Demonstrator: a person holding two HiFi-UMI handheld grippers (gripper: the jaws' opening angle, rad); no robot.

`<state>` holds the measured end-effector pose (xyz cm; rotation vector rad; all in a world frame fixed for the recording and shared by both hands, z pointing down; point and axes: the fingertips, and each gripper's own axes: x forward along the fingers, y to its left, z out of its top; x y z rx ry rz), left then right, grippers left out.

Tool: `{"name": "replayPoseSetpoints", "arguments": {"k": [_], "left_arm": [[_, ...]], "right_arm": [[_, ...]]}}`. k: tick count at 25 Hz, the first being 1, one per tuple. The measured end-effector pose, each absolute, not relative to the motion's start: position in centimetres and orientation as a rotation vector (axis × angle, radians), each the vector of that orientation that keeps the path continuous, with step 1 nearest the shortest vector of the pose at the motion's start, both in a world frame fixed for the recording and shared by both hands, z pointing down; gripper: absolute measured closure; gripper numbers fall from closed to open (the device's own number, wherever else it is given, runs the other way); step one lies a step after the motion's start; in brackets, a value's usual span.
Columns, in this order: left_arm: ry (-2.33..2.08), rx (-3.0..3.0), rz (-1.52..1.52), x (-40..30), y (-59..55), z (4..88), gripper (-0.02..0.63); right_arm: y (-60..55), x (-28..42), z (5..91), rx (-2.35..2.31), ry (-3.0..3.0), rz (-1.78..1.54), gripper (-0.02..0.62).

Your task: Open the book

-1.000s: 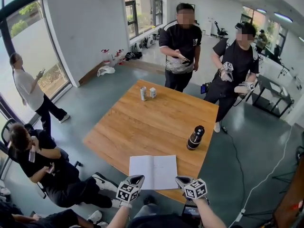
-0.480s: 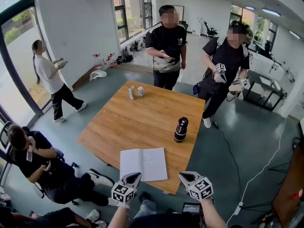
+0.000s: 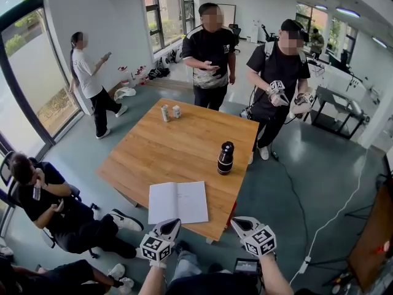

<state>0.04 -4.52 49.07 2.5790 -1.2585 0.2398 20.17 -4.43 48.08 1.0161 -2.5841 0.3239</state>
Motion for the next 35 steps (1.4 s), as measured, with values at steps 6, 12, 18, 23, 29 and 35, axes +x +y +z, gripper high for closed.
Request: {"name": "replayPoseSetpoints", "arguments": {"k": [6,12,18,23,29,35], "left_arm": [[-1.269,2.574,0.227,0.8,-3.1,49.2,0.598],[-1.295,2.563,0.214,0.8,-2.1,48.6,0.598],[-1.300,2.560,0.214,0.5,-1.6,48.8,0.598],[-1.298,2.572,0.216,1.2,-0.3,48.8,0.598],[-1.303,2.586,0.217,0.8,-1.1,47.6,0.598],[-1.306,2.576,0.206,0.0,-0.6,47.5,0.598]], "right_arm": [[-3.2,21.0,48.1,1.011,-2.590,0.320,0.606],[-2.7,21.0,47.9,0.993,-2.602,0.316,0.606],[-2.3,20.0,47.9,0.975,-2.609,0.301,0.606],[-1.1,20.6,47.8,0.970,-2.613,0.283,0.606],[-1.7,20.3,46.7,0.969,-2.620,0.272,0.606],[-1.5,19.9,46.9,0.966,-2.606,0.277,0.606]]}}
